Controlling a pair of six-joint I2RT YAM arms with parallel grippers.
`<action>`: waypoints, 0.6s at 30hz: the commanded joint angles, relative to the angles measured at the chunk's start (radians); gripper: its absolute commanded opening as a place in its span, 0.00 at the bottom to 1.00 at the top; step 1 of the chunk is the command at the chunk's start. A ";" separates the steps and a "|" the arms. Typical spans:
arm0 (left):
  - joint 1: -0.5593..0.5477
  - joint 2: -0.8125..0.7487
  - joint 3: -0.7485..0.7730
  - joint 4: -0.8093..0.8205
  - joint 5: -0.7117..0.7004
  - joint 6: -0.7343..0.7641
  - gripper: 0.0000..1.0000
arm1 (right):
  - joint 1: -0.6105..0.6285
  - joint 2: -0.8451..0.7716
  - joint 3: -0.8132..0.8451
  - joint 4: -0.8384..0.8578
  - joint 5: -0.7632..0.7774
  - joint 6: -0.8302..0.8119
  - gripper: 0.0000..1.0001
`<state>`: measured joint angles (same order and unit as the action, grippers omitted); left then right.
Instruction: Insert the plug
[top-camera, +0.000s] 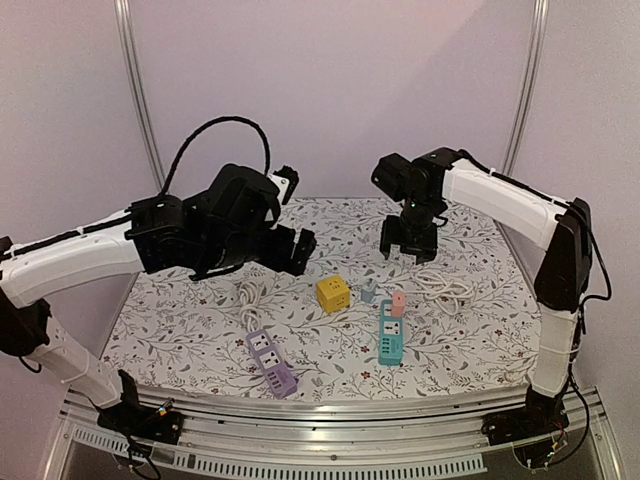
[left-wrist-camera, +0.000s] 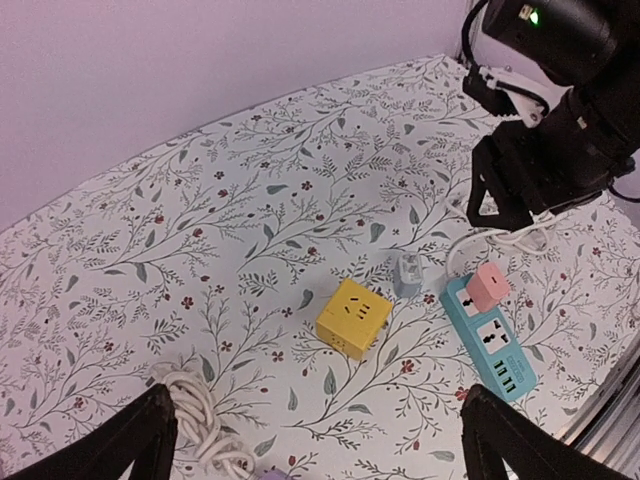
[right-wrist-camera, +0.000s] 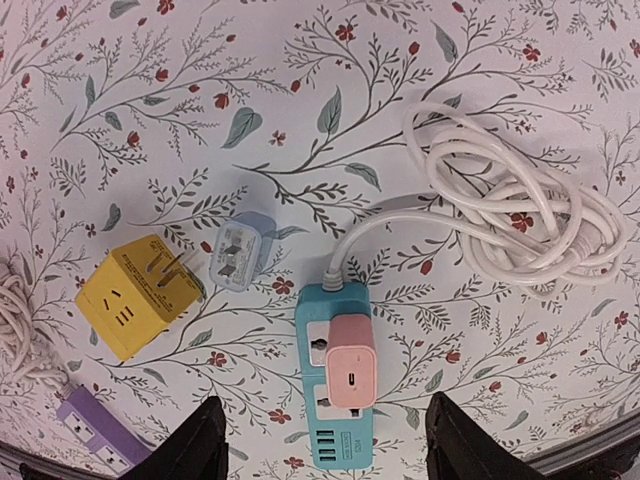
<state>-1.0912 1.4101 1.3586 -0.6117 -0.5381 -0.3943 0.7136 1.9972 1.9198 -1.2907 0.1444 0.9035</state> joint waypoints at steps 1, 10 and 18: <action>0.026 0.157 0.122 0.028 0.140 0.045 0.99 | -0.075 -0.117 -0.013 -0.013 0.032 -0.010 0.68; 0.037 0.533 0.476 -0.098 0.247 0.058 0.95 | -0.201 -0.307 -0.161 0.063 -0.012 -0.103 0.75; 0.058 0.822 0.768 -0.276 0.365 0.037 0.87 | -0.284 -0.426 -0.315 0.145 -0.087 -0.184 0.81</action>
<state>-1.0565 2.1403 2.0266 -0.7509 -0.2615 -0.3519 0.4599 1.6272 1.6642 -1.2060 0.1081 0.7803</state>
